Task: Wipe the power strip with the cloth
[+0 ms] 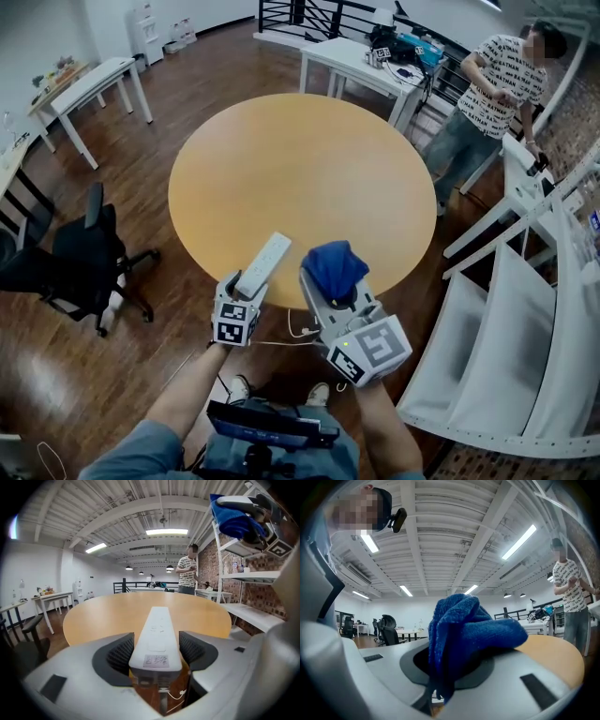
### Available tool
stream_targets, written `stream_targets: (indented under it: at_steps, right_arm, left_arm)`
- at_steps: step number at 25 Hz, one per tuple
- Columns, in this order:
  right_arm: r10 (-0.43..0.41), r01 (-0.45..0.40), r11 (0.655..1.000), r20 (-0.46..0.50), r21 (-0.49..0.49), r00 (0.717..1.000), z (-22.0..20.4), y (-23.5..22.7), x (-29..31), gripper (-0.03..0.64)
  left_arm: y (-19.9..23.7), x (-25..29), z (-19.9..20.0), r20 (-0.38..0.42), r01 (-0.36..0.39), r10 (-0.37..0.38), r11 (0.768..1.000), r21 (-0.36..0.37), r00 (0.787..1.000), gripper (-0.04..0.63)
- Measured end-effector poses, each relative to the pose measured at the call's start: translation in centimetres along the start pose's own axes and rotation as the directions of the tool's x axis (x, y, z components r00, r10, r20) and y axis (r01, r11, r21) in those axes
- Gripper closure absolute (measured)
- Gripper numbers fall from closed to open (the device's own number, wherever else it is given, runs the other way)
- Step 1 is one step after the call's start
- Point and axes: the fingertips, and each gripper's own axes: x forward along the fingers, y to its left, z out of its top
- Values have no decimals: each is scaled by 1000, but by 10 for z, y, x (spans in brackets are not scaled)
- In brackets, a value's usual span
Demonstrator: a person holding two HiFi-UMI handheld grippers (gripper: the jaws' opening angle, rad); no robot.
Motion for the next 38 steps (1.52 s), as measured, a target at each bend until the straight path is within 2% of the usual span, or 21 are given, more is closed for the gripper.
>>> stream_targets:
  at_steps: [6, 10, 15, 19, 24, 32, 38]
  right_arm:
    - [-7, 7, 1000, -26, 12, 1000, -7, -9, 1, 554]
    - [-13, 14, 1000, -33, 26, 999, -11, -15, 2, 554]
    - [-1, 3, 999, -35, 48, 999, -18, -14, 9, 554]
    - [10, -8, 998, -34, 59, 999, -20, -11, 9, 554]
    - [9, -8, 998, -20, 67, 1000, -17, -11, 5, 554]
    - [28, -29, 997, 5, 70, 1000, -12, -1, 7, 554]
    - [36, -39, 997, 43, 60, 998, 2, 2, 5, 554]
  left_arm:
    - [4, 16, -4, -1, -49, 49, 999, -13, 999, 278]
    - [2, 18, -5, -6, -82, 82, 996, 30, 997, 272]
    - [2, 20, -7, -43, -46, 48, 997, 64, 998, 285]
    - [1, 17, -8, -67, -11, 13, 999, 40, 998, 296]
    - [-4, 8, -2, -60, 14, -12, 1000, 26, 998, 301]
    - [-12, -17, 44, 48, 50, -53, 998, 46, 997, 302]
    - [-25, -49, 107, 174, 73, -91, 991, 109, 980, 302]
